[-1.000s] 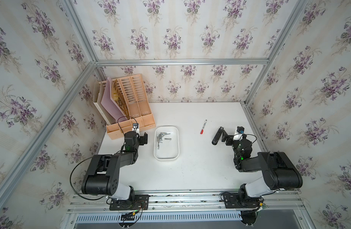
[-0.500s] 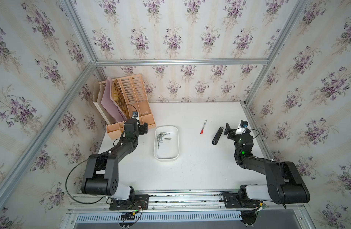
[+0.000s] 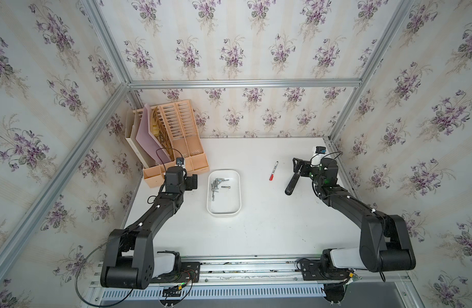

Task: Take out the screws from the storage box
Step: Pick up the storage box at the center of the board.

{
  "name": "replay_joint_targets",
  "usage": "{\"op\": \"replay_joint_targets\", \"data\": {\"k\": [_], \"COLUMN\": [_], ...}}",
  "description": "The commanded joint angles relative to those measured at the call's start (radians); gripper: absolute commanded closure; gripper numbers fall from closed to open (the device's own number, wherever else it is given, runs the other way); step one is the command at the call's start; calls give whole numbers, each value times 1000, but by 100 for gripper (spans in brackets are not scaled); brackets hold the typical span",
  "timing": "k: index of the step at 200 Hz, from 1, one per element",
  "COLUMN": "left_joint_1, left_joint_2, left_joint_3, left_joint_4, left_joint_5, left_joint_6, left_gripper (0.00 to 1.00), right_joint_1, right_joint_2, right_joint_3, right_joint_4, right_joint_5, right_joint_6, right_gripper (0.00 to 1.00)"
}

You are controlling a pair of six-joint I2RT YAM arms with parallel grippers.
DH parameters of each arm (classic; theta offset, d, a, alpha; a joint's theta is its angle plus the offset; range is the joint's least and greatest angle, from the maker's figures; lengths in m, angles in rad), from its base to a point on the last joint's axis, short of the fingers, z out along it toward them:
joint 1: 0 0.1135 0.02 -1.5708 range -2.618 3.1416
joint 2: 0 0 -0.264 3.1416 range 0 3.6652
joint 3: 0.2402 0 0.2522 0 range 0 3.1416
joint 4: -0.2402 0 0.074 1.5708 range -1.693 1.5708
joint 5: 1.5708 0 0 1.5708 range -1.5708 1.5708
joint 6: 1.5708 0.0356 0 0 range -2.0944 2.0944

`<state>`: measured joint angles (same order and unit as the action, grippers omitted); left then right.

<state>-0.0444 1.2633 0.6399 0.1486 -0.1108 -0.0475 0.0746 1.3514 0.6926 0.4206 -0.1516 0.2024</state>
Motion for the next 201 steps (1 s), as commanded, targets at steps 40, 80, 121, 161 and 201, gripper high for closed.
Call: {"op": "replay_joint_targets", "data": {"k": [40, 80, 121, 161, 201], "left_joint_1": [3, 3, 2, 2, 1], "left_joint_2": [-143, -167, -72, -36, -228], "left_joint_3": [5, 17, 276, 498, 620], "left_joint_4": [-110, -130, -452, -783, -984], "left_joint_5": [-63, -90, -321, -306, 4], "left_joint_6": [-70, -147, -282, -394, -580], "left_gripper": [1, 1, 1, 1, 1], "right_joint_1": [46, 89, 33, 122, 524], "right_joint_2": [-112, -335, -403, -336, -315], "right_joint_3": [147, -9, -25, 156, 166], "right_joint_4": [-328, -242, -223, -477, -533], "right_joint_5": [162, 268, 68, 68, 243], "right_joint_6": [164, 173, 225, 309, 409], "right_gripper": [0, 0, 0, 11, 18]}}
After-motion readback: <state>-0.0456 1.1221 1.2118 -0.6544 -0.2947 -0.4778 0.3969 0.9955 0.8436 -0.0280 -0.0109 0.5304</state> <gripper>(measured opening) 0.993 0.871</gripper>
